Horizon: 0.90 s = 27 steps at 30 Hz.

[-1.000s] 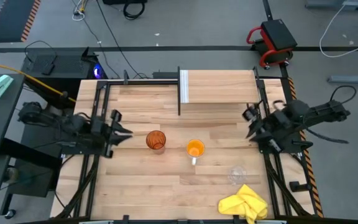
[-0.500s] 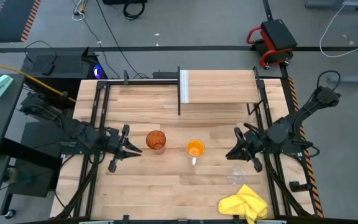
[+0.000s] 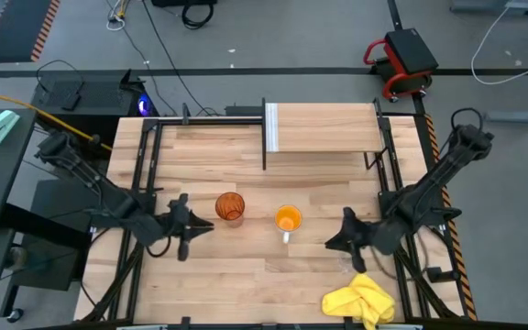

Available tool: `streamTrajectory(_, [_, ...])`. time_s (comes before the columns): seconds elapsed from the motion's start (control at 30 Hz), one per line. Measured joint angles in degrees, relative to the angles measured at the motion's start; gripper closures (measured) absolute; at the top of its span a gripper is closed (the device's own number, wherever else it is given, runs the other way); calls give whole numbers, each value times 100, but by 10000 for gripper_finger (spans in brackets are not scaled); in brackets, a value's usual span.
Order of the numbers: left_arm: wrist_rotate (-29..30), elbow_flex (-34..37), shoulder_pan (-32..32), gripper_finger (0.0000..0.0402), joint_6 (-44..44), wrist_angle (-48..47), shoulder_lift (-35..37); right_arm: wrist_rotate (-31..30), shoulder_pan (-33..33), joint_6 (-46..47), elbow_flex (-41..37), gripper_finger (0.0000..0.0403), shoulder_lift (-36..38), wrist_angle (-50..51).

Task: Stack small to large cups/mugs on shelf
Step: Adjust the yellow cup on the table

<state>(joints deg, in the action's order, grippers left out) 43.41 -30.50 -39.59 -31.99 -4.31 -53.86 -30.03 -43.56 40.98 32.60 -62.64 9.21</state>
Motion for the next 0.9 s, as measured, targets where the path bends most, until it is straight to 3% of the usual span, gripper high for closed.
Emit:
streamTrajectory(0.1, [325, 2, 80, 355, -450, -75, -56, -20, 81, 345, 0, 360, -371, 39])
streamTrajectory(0.47, [332, 1, 129, 375, -1470, -741, -53, -21, 671, 598, 0, 360, -1149, 54])
streamTrajectory(0.9, [73, 2, 102, 371, -1752, -853, -55, 314, 1708, -129, 0, 360, -1516, -181])
